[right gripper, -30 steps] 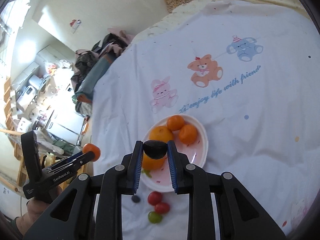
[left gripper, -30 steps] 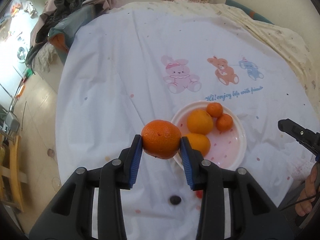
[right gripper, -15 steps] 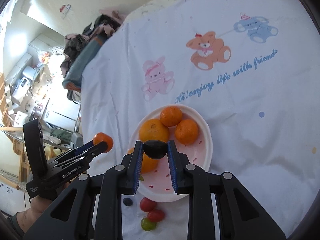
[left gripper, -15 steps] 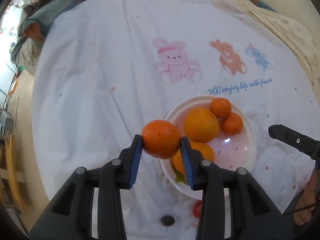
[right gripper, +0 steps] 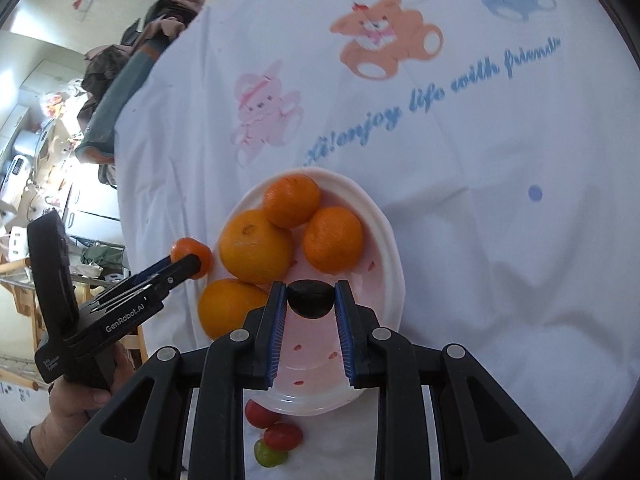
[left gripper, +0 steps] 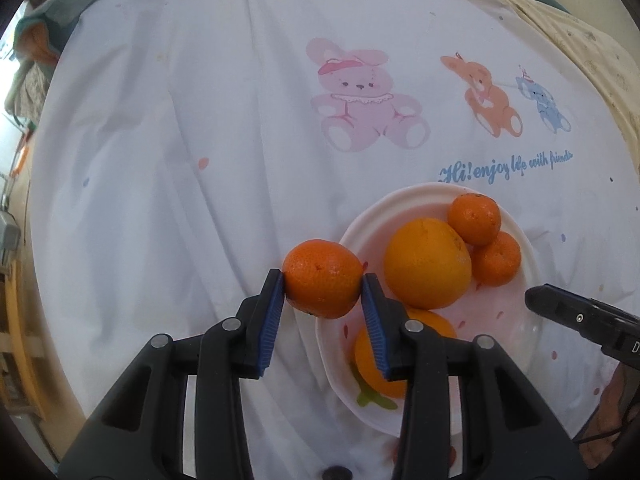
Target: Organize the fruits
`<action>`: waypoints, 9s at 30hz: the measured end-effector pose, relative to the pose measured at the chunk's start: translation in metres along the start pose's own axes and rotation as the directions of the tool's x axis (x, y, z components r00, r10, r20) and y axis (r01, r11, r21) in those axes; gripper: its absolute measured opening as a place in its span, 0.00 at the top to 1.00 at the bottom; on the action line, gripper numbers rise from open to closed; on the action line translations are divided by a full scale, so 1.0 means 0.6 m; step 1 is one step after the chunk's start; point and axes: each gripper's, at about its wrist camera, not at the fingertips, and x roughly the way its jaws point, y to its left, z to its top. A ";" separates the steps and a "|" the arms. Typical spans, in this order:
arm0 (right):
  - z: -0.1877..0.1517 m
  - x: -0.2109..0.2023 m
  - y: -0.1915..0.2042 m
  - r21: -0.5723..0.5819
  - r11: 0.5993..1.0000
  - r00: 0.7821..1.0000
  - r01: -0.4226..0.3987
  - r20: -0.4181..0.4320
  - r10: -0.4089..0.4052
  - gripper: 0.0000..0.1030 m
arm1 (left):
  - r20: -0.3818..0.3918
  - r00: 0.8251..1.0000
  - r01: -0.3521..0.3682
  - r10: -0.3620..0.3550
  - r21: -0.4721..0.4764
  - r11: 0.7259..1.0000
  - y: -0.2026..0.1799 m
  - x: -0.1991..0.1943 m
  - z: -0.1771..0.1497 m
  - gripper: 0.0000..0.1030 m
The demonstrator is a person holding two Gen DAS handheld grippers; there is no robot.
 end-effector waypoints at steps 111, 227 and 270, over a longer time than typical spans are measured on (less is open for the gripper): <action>-0.177 -0.105 0.031 -0.014 0.997 0.993 0.080 0.093 -0.079 0.36 | -0.114 0.989 0.100 -0.096 0.036 0.994 -0.007 -0.104 -0.208 0.82; 0.012 -0.021 -0.026 0.001 0.999 0.999 0.033 -0.003 -0.033 0.47 | -0.085 0.976 0.201 -0.202 -0.023 0.979 -0.098 -0.024 -0.128 0.38; -0.211 0.007 0.109 -0.328 0.933 0.983 0.147 -0.053 -0.174 0.47 | 0.075 0.997 0.036 -0.023 -0.167 0.985 0.047 -0.172 -0.203 0.35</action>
